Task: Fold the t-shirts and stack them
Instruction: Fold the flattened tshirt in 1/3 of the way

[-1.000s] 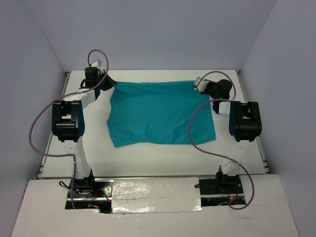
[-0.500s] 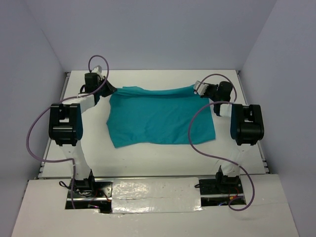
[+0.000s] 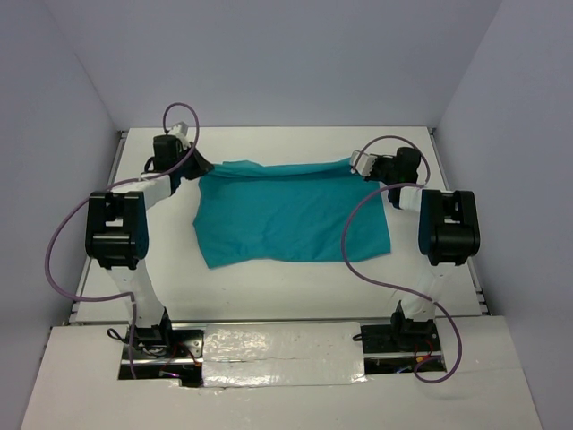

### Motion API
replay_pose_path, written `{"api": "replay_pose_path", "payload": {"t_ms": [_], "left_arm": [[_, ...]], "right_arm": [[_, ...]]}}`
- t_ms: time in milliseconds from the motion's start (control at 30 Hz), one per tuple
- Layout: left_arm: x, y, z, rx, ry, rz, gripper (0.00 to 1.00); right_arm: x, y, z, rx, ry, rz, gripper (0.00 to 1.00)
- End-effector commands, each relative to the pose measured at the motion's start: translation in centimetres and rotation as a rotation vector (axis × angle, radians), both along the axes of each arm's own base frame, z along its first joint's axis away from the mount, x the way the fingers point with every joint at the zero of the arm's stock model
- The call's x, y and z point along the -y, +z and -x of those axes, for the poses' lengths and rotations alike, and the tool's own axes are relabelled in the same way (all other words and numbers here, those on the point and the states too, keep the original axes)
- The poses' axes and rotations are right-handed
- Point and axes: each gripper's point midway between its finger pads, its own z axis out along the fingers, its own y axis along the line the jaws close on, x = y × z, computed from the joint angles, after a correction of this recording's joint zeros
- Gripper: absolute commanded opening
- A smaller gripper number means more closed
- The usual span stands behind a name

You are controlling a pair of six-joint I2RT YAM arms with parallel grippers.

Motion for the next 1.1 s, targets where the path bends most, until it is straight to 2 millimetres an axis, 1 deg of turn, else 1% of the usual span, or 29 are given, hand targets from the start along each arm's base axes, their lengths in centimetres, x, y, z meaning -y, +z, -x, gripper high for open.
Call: {"api": "replay_pose_path", "payload": {"t_ms": [0, 33, 100, 267, 533, 800, 900, 933, 1067], "left_arm": [[0.7, 1.9, 0.5, 0.050, -0.044, -0.015, 0.00], [0.6, 1.7, 0.7, 0.044, -0.043, -0.015, 0.00], [0.8, 1.5, 0.9, 0.035, -0.052, -0.018, 0.00], [1.0, 0.6, 1.6, 0.010, -0.064, -0.023, 0.00], [0.9, -0.2, 1.8, -0.016, -0.058, -0.030, 0.00], [0.8, -1.5, 2.4, -0.062, -0.061, -0.037, 0.00], [0.8, -1.6, 2.7, -0.068, -0.064, -0.038, 0.00], [2.1, -1.7, 3.0, -0.071, -0.091, -0.038, 0.00], [2.4, -1.9, 3.4, -0.080, -0.096, -0.039, 0.00]], "right_arm": [[0.8, 1.3, -1.4, 0.022, -0.034, 0.038, 0.00], [1.1, 1.5, -1.7, 0.027, -0.050, 0.045, 0.00], [1.3, 1.0, -2.0, 0.019, -0.064, 0.055, 0.00], [1.3, 1.0, -2.5, 0.020, -0.081, 0.064, 0.00], [0.9, 0.3, -1.8, -0.006, -0.050, 0.084, 0.00], [1.3, -0.2, -1.6, -0.033, -0.058, 0.116, 0.00], [1.6, -0.6, -1.8, -0.041, -0.074, 0.137, 0.00], [1.7, -0.7, -1.9, -0.045, -0.079, 0.141, 0.00], [1.8, -1.0, -2.0, -0.058, -0.089, 0.152, 0.00]]}}
